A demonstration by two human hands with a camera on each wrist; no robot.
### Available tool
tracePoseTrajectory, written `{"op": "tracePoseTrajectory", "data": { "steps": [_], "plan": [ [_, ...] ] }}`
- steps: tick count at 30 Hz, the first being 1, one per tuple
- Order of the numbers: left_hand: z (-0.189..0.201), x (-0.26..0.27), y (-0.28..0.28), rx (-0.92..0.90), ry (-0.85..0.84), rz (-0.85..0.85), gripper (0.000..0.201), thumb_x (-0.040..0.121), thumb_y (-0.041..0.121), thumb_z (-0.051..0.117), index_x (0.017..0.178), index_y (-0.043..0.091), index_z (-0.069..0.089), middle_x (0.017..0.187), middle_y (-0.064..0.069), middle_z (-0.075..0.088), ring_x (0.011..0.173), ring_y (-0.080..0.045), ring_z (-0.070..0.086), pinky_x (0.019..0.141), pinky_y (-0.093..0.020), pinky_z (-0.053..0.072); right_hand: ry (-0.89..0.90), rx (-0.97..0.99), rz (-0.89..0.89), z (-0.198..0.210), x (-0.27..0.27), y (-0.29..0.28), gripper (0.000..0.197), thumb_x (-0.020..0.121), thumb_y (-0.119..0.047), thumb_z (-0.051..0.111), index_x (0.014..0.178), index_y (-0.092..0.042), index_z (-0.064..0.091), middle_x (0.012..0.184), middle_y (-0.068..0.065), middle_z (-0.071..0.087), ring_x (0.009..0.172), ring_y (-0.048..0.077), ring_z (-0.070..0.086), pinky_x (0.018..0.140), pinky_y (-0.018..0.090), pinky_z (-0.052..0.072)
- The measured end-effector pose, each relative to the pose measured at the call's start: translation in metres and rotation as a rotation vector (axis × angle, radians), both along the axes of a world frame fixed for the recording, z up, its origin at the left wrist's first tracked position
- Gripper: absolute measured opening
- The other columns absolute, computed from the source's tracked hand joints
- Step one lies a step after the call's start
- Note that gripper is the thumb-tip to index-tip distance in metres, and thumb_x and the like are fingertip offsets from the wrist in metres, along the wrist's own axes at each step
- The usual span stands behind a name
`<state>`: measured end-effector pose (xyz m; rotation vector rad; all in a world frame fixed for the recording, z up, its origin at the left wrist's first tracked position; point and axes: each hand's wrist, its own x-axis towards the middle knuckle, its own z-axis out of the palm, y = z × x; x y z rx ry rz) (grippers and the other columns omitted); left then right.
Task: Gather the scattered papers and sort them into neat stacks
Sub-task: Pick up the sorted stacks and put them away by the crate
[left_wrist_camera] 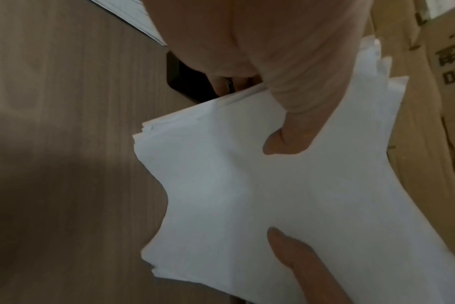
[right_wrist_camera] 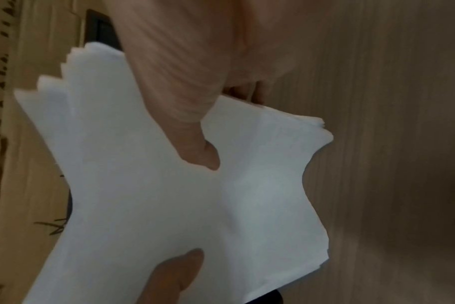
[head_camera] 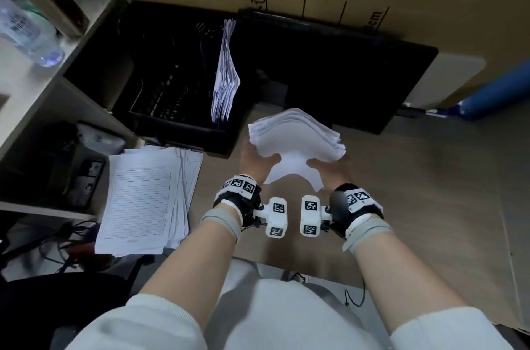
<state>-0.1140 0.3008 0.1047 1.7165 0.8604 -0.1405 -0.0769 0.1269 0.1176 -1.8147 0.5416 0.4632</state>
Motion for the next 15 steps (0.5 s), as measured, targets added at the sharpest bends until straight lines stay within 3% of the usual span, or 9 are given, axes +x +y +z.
{"op": "tracePoseTrajectory", "data": {
  "steps": [2,3,5,7,10,12,15],
  "plan": [
    [0.0,0.004,-0.004,0.029,0.008,-0.071,0.051,0.082,0.011,0.074,0.126,-0.004,0.051,0.111,-0.015,0.062,0.104,-0.034,0.063,0.073,-0.011,0.048,0.024,-0.003,-0.01,0.001,0.002,-0.001,0.024,0.079,-0.009,0.077,0.098,-0.012,0.062,0.077,0.0,0.063,0.071,0.022,0.062,0.061,0.025,0.053],
    [-0.001,0.005,-0.003,0.039,-0.001,-0.067,0.044,0.083,0.005,0.072,0.122,-0.006,0.054,0.106,-0.016,0.062,0.1,-0.033,0.063,0.07,-0.01,0.046,0.028,0.004,-0.014,0.0,0.002,-0.002,0.019,0.082,-0.007,0.074,0.096,-0.012,0.063,0.075,-0.001,0.062,0.07,0.022,0.061,0.051,0.018,0.047],
    [0.002,0.005,0.001,-0.015,-0.013,0.024,0.034,0.081,-0.005,0.068,0.113,0.001,0.06,0.094,-0.01,0.063,0.085,-0.027,0.061,0.067,-0.022,0.049,0.042,0.027,-0.064,0.002,0.002,-0.007,0.016,0.082,-0.005,0.071,0.097,-0.009,0.066,0.075,0.001,0.063,0.068,0.022,0.06,0.042,0.015,0.04],
    [0.006,0.003,0.004,-0.073,-0.02,0.06,0.021,0.08,-0.008,0.062,0.095,0.007,0.063,0.086,-0.01,0.064,0.075,-0.026,0.059,0.059,-0.022,0.047,0.063,0.075,-0.151,0.005,0.002,-0.009,0.017,0.079,-0.004,0.072,0.095,-0.008,0.068,0.077,0.005,0.065,0.068,0.023,0.06,0.051,0.021,0.043],
    [0.018,0.008,0.006,-0.127,-0.072,0.13,0.012,0.063,0.009,0.062,0.075,0.01,0.061,0.08,-0.015,0.06,0.074,-0.025,0.055,0.067,-0.036,0.044,0.05,0.116,-0.233,0.015,0.002,-0.005,0.014,0.074,-0.006,0.075,0.085,-0.011,0.068,0.075,0.003,0.065,0.068,0.023,0.057,0.061,0.029,0.046],
    [0.029,0.013,0.006,-0.143,-0.145,0.195,0.019,0.056,0.015,0.059,0.074,0.012,0.063,0.076,-0.012,0.061,0.069,-0.024,0.054,0.066,-0.038,0.044,0.004,0.168,-0.268,0.024,0.004,-0.001,0.015,0.074,-0.006,0.076,0.086,-0.011,0.069,0.077,0.003,0.068,0.069,0.023,0.062,0.063,0.03,0.05],
    [0.038,0.008,0.006,-0.03,-0.22,0.21,0.02,0.074,0.011,0.061,0.092,0.02,0.064,0.076,-0.002,0.066,0.066,-0.022,0.06,0.065,-0.031,0.049,-0.032,0.188,-0.264,0.028,0.002,0.004,0.026,0.075,-0.016,0.08,0.097,-0.007,0.07,0.088,0.008,0.072,0.075,0.023,0.066,0.061,0.028,0.051]
  ]
}}
